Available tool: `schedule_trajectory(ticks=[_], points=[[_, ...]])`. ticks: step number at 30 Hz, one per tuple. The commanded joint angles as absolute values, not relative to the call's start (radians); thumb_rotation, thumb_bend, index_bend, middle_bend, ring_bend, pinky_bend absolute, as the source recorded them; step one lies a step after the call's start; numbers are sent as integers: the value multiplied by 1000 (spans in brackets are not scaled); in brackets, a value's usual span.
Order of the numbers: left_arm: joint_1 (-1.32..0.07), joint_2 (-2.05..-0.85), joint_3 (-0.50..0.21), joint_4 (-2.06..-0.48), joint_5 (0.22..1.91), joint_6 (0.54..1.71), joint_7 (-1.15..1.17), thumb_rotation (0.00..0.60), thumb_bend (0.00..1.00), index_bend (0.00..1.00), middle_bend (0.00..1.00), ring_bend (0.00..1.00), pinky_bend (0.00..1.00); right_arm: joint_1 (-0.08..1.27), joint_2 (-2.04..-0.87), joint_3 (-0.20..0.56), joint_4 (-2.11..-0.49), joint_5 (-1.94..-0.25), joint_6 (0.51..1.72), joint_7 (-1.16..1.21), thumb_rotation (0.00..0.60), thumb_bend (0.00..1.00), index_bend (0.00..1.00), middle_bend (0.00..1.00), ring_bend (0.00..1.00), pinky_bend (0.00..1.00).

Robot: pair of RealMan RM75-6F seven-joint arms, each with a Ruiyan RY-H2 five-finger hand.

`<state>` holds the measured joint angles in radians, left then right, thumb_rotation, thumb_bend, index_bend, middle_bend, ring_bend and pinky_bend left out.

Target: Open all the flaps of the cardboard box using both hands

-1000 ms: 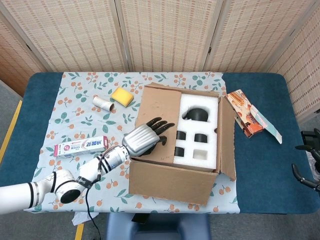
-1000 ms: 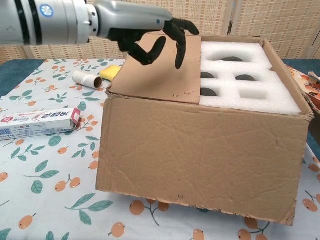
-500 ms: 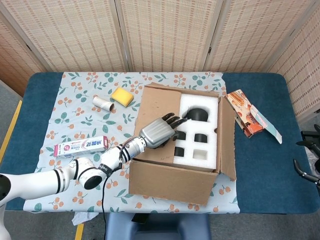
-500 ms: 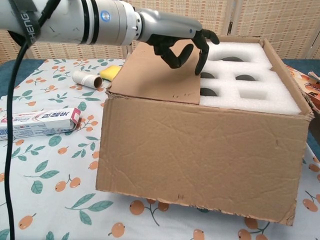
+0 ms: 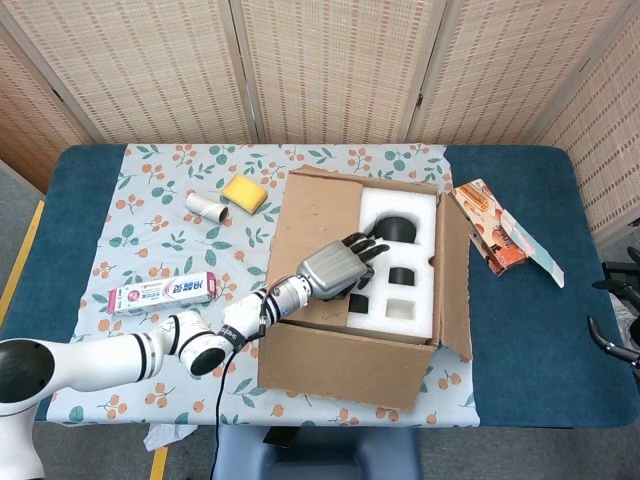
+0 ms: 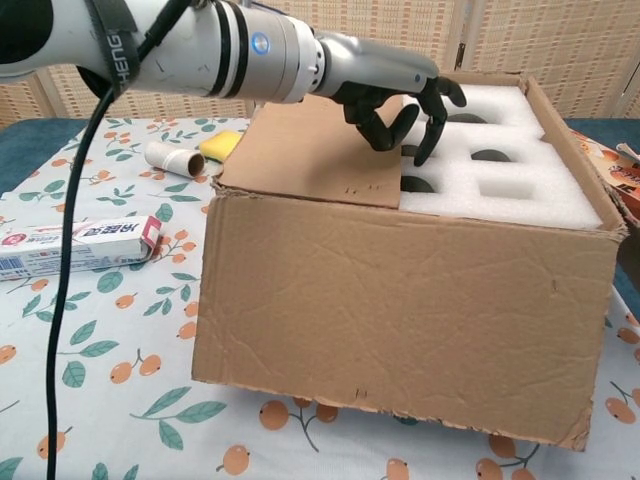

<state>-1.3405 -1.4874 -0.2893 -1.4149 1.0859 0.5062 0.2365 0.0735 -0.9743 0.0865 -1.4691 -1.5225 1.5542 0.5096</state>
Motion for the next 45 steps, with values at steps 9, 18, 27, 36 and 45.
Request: schedule_trajectory(ticks=[9, 18, 27, 36, 45], points=[[-1351, -1502, -244, -1366, 1125, 557, 267, 600, 1000, 456, 0, 0, 0, 70, -971, 82, -1468, -1540, 1555, 521, 349, 467, 309, 0, 0, 0], [-1335, -1484, -216, -1403, 1097, 665, 394, 600, 1000, 459, 0, 0, 0, 73, -964, 72, -1468, -1565, 1552, 550, 348, 467, 309, 0, 0, 0], [-1336, -1469, -204, -1456, 1037, 691, 459, 600, 1000, 454, 0, 0, 0, 70, -963, 70, -1471, -1573, 1560, 553, 349, 467, 309, 0, 0, 0], [-1342, -1482, -187, -1448, 996, 692, 489, 600, 1000, 445, 0, 0, 0, 69, -962, 69, -1468, -1578, 1566, 563, 349, 467, 309, 0, 0, 0], [-1349, -1493, -173, -1443, 993, 708, 523, 600, 1000, 452, 0, 0, 0, 71, -962, 66, -1465, -1580, 1562, 567, 349, 467, 309, 0, 0, 0]])
